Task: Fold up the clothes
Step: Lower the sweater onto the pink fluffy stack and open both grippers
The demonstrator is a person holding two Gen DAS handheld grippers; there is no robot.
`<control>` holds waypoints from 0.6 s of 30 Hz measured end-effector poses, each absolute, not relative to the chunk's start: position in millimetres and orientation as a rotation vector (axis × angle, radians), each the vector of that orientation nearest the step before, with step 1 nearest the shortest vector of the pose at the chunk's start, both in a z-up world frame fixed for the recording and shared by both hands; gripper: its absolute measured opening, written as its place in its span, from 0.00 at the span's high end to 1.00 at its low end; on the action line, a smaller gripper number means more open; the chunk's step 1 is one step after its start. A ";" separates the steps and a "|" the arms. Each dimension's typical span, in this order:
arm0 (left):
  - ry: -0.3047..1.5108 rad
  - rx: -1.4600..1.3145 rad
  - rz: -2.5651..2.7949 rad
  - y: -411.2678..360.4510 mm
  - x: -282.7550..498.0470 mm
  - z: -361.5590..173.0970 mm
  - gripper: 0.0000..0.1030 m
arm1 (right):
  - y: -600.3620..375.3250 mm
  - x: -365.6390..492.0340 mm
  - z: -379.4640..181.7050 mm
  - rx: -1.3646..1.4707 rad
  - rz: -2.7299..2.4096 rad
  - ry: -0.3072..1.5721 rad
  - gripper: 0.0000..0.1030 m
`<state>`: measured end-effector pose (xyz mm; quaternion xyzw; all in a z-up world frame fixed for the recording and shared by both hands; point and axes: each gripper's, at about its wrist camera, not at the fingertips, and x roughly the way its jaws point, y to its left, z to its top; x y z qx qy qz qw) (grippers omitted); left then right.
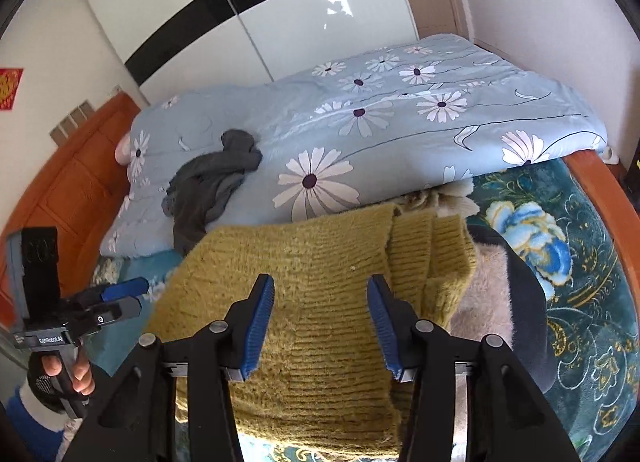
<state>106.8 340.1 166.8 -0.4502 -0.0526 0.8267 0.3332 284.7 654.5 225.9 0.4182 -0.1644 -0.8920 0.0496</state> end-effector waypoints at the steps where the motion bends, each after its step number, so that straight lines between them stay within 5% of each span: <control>1: -0.088 -1.180 2.150 344.6 114.4 157.3 0.36 | 652.2 286.4 218.6 1.299 -2.708 -0.476 0.52; 4: 0.017 -1.167 2.135 352.4 132.2 135.3 0.36 | 651.4 300.1 199.8 1.346 -2.707 -0.399 0.52; 11: -0.096 -1.232 2.060 351.9 133.6 110.5 0.28 | 642.8 330.4 186.7 1.343 -2.749 -0.251 0.51; 18: -0.122 -1.238 2.064 347.9 136.3 110.9 0.24 | 644.1 331.5 177.7 1.343 -2.761 -0.309 0.50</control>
